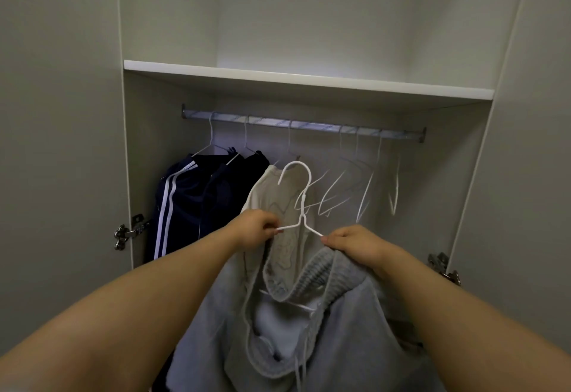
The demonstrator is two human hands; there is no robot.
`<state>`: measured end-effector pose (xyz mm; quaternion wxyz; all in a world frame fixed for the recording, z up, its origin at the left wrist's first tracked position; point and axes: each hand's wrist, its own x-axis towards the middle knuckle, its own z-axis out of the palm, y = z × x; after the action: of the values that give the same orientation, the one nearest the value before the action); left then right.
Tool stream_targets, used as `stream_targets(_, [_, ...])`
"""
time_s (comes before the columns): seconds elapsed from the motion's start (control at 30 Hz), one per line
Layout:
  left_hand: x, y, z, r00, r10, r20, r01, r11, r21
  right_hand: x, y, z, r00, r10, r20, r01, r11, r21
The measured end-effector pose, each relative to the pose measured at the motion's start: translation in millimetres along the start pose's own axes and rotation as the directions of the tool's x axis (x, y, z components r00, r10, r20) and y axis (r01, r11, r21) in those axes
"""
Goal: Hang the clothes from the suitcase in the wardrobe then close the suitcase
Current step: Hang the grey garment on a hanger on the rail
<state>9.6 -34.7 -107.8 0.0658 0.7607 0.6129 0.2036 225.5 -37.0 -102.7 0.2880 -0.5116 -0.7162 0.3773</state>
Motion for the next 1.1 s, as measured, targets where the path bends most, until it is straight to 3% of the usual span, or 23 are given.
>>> stream_targets(0.23, [20, 13, 10, 0.979, -0.195, -0.052, 0.189, 0.976, -0.104, 3, 35, -14, 0.982, 0.158, -0.104, -0.143, 0.979, 0.144])
stream_targets(0.5, [17, 16, 28, 0.931, -0.351, -0.104, 0.32, 0.918, -0.236, 1, 56, -13, 0.943, 0.253, -0.215, -0.155, 0.909, 0.388])
stream_targets(0.87, [8, -17, 5, 0.878, -0.441, -0.187, 0.373, 0.875, -0.308, 39, 9, 43, 0.951, 0.272, -0.143, -0.136, 0.79, 0.598])
stream_targets(1.1, [43, -60, -19, 0.884, -0.419, -0.208, 0.323, 0.868, -0.376, 105, -18, 78, 0.923, 0.325, -0.205, -0.107, 0.729, 0.676])
